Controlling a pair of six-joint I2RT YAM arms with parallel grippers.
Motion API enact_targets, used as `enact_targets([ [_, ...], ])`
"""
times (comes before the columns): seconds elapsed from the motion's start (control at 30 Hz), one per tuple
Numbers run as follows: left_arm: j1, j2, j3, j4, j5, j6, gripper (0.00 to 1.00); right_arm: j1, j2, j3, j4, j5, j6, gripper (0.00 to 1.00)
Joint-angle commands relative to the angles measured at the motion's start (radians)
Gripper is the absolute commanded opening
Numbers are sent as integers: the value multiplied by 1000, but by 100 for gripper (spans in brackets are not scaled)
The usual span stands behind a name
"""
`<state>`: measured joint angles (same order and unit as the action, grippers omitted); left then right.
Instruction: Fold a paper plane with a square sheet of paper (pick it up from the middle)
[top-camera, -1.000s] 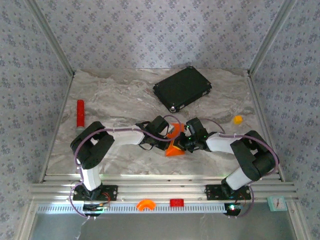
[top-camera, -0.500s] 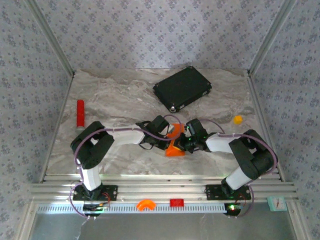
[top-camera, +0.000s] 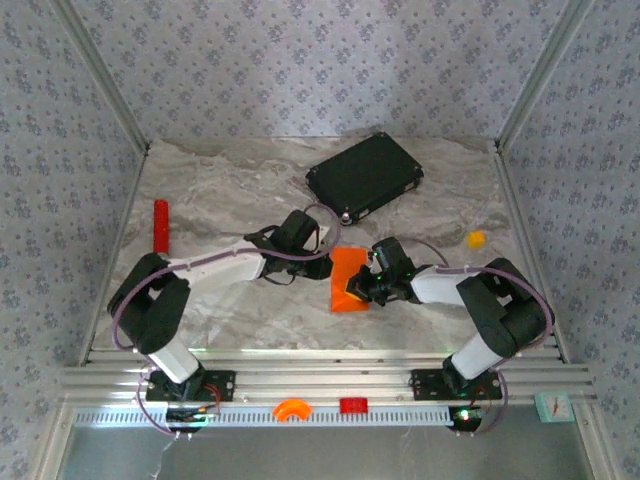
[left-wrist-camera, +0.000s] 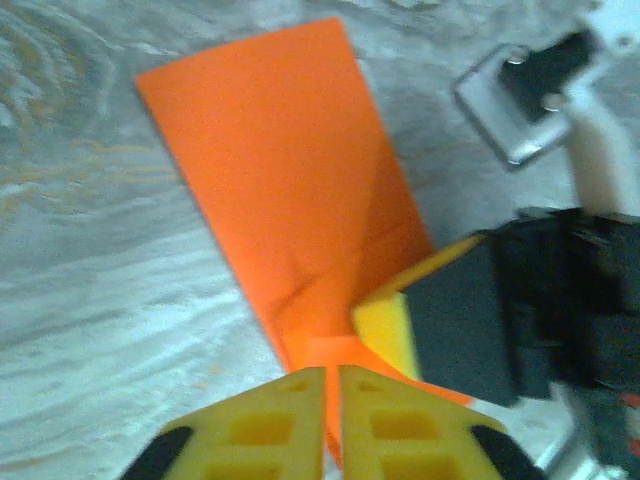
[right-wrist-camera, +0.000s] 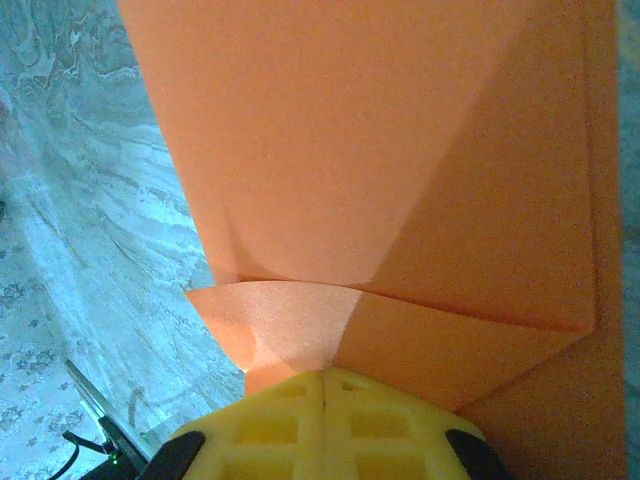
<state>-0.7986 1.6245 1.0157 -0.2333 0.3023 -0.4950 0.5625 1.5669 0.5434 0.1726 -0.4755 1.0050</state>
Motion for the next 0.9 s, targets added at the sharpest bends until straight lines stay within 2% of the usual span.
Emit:
enact_targets([
  [0.0, -5, 5, -30, 19, 169, -57, 6, -2, 44, -29, -128, 64, -3, 3],
  [0.1, -4, 26, -47, 78, 276, -94, 3, -3, 43, -28, -128, 63, -4, 3],
  [0.23, -5, 75, -39, 103, 351, -112, 2, -3, 45, -25, -128, 64, -4, 3],
  [0.53, -29, 171, 8, 60, 394, -96, 2, -3, 45, -25, -131, 63, -2, 3],
  [0.87, -43, 209, 13, 38, 364, -79, 3, -2, 54, -26, -127, 63, -2, 3],
])
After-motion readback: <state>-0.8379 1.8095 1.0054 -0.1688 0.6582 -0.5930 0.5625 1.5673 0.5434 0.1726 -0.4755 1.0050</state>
